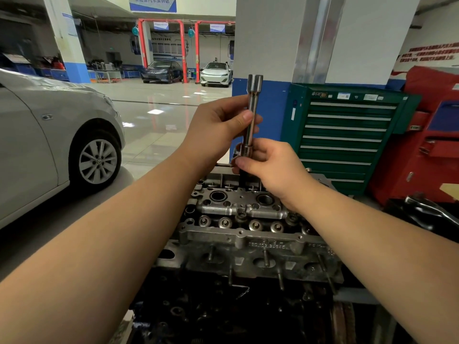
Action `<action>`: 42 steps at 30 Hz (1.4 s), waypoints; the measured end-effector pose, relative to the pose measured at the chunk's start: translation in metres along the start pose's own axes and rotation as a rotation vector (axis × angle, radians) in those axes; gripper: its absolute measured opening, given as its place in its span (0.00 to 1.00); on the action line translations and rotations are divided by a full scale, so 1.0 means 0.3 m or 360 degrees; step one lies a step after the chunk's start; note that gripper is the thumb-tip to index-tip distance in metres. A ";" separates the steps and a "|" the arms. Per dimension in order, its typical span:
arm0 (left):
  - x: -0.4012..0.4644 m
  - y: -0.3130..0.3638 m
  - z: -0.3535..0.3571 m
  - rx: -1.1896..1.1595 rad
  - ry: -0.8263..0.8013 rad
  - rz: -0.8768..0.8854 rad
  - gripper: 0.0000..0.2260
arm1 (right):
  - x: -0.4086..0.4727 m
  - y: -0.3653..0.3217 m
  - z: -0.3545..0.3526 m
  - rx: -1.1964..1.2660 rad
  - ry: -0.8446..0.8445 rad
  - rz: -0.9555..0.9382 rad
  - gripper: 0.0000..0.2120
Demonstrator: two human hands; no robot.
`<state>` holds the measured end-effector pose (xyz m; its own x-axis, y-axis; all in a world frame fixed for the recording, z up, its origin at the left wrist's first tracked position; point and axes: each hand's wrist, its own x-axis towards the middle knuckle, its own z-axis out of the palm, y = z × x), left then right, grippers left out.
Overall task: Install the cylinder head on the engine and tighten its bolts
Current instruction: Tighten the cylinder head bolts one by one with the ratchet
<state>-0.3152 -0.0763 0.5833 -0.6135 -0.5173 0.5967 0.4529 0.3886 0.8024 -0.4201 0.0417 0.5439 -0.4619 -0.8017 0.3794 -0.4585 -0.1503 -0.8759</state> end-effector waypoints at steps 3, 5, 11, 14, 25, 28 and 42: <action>-0.008 0.011 0.011 -0.0133 -0.0023 -0.0036 0.17 | 0.003 -0.011 0.010 -0.0176 0.0116 -0.0008 0.13; -0.011 0.017 0.014 0.0015 0.0013 0.0016 0.16 | 0.003 -0.016 0.013 -0.0249 0.0121 -0.0024 0.14; -0.010 0.018 -0.005 0.0107 0.0107 0.0023 0.11 | -0.006 -0.011 0.005 0.0052 -0.0095 -0.0066 0.09; -0.014 0.019 0.001 -0.0048 0.0013 -0.0050 0.16 | -0.004 0.000 -0.002 0.0073 -0.0136 -0.0036 0.13; -0.009 0.015 -0.001 0.0116 0.0102 0.0036 0.12 | -0.002 -0.006 0.004 -0.0181 0.0102 -0.0027 0.14; -0.006 0.011 -0.007 -0.0017 0.0050 -0.0016 0.14 | -0.004 0.000 0.004 0.0007 -0.0042 -0.0072 0.08; -0.006 0.014 -0.005 0.0035 0.0136 0.0003 0.13 | -0.007 -0.007 0.005 -0.0136 0.0062 -0.0071 0.12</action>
<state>-0.3111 -0.0749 0.5856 -0.5548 -0.5792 0.5972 0.4393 0.4056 0.8016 -0.4170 0.0429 0.5446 -0.4679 -0.7719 0.4305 -0.5417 -0.1344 -0.8297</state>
